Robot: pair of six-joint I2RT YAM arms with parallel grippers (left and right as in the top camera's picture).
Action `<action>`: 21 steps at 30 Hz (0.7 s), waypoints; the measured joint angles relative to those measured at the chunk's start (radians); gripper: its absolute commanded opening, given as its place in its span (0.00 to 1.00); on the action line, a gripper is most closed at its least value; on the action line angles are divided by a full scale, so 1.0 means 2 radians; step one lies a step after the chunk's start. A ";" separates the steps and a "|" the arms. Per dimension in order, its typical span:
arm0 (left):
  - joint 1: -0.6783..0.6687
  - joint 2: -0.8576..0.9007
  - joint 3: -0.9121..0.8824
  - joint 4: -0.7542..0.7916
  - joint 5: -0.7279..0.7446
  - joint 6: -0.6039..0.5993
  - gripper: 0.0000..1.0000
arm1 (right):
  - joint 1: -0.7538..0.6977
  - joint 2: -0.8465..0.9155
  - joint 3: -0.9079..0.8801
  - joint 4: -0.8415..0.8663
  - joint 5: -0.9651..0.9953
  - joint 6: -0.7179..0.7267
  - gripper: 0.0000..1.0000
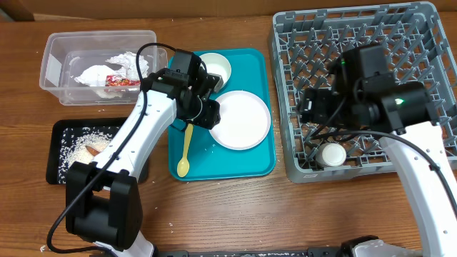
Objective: Sort waste into correct bins and load items into the dishwasher
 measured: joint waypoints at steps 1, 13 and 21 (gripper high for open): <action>0.000 0.000 0.000 -0.002 -0.004 -0.003 0.39 | 0.006 0.001 0.000 0.007 0.000 0.001 0.96; 0.023 0.000 0.004 -0.019 -0.041 -0.025 0.49 | 0.025 0.003 0.000 0.071 -0.047 0.004 0.99; 0.031 0.000 0.022 0.004 -0.054 0.037 0.49 | 0.025 0.040 0.000 0.076 -0.053 0.003 0.91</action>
